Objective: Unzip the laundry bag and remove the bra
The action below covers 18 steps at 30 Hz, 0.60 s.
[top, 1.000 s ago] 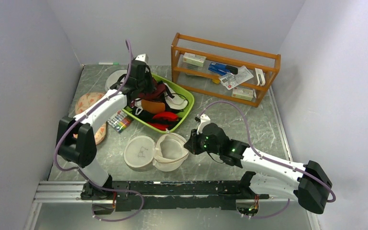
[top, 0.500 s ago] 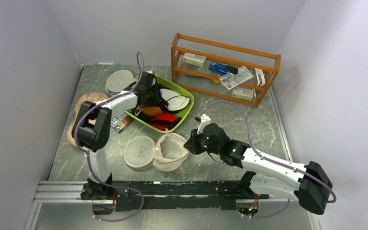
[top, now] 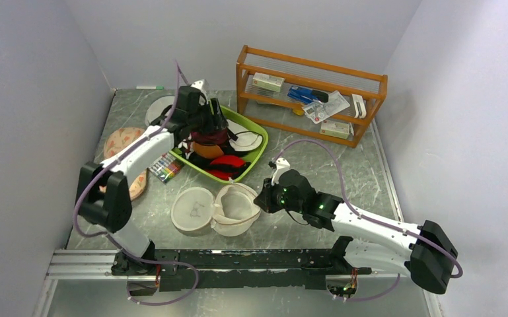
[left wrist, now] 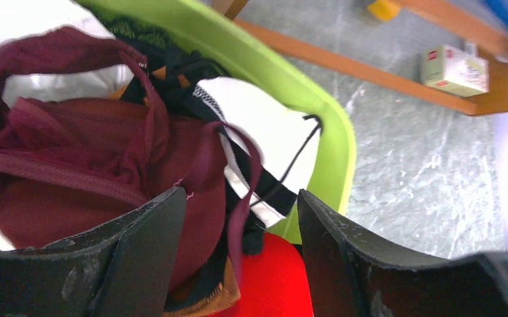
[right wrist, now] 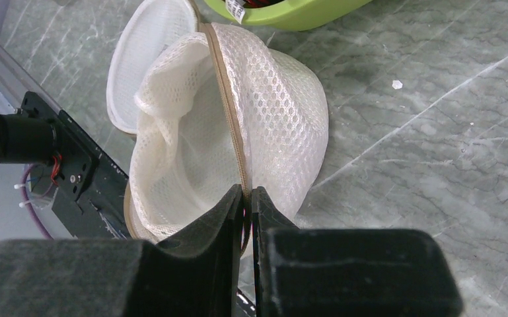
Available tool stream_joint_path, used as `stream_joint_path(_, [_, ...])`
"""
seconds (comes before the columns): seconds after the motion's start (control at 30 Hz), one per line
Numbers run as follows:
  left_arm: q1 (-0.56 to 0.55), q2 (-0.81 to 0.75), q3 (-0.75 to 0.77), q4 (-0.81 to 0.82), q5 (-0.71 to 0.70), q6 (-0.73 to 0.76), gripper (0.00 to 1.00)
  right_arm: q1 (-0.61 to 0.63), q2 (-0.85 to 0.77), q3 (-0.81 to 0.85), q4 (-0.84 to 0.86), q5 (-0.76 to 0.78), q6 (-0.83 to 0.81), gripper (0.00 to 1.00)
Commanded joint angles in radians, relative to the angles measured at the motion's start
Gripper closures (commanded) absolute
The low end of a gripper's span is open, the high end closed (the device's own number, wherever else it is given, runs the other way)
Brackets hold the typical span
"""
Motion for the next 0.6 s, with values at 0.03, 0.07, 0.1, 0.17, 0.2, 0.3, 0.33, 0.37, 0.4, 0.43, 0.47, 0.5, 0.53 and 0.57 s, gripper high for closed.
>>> stream_joint_path(0.03, [0.006, -0.124, -0.024, -0.069, 0.038, 0.063, 0.25, 0.007, 0.004, 0.014, 0.01, 0.031, -0.008, 0.9])
stream_joint_path(0.07, [0.008, -0.143, -0.03, -0.077, 0.047, 0.072, 0.22, 0.008, 0.003, 0.014, 0.009, 0.033, -0.007, 0.9])
stream_joint_path(0.1, [0.007, -0.164, -0.034, -0.087, 0.055, 0.081, 0.19, 0.007, 0.002, 0.011, 0.01, 0.035, -0.006, 0.9])
stream_joint_path(0.17, [0.007, -0.214, -0.043, -0.115, 0.063, 0.099, 0.09, 0.007, 0.0, 0.012, 0.008, 0.043, -0.002, 0.9])
stream_joint_path(0.2, [0.007, -0.24, -0.05, -0.131, 0.063, 0.108, 0.08, 0.007, 0.0, 0.015, 0.004, 0.045, -0.001, 0.9])
stream_joint_path(0.3, [0.006, -0.336, -0.097, -0.165, 0.057, 0.132, 0.04, 0.007, 0.003, 0.028, -0.009, 0.054, -0.005, 0.9])
stream_joint_path(0.33, [0.007, -0.37, -0.117, -0.173, 0.058, 0.138, 0.04, 0.007, 0.003, 0.028, -0.009, 0.058, -0.007, 0.9])
stream_joint_path(0.37, [0.006, -0.404, -0.134, -0.188, 0.057, 0.141, 0.04, 0.007, 0.003, 0.028, -0.011, 0.064, -0.007, 0.9])
stream_joint_path(0.4, [0.007, -0.436, -0.152, -0.21, 0.055, 0.142, 0.04, 0.007, 0.004, 0.032, -0.014, 0.067, -0.006, 0.9])
stream_joint_path(0.43, [0.006, -0.472, -0.17, -0.225, 0.058, 0.141, 0.03, 0.007, 0.005, 0.036, -0.018, 0.073, -0.006, 0.9])
stream_joint_path(0.47, [0.005, -0.506, -0.192, -0.24, 0.057, 0.139, 0.03, 0.007, 0.005, 0.039, -0.02, 0.083, -0.006, 0.9])
stream_joint_path(0.5, [0.006, -0.543, -0.214, -0.252, 0.061, 0.135, 0.03, 0.008, 0.003, 0.04, -0.022, 0.093, -0.008, 0.9])
stream_joint_path(0.53, [0.006, -0.579, -0.237, -0.263, 0.065, 0.124, 0.03, 0.007, 0.001, 0.038, -0.022, 0.102, -0.006, 0.9])
stream_joint_path(0.57, [0.007, -0.611, -0.267, -0.277, 0.074, 0.109, 0.03, 0.006, -0.003, 0.038, -0.024, 0.112, -0.005, 0.9])
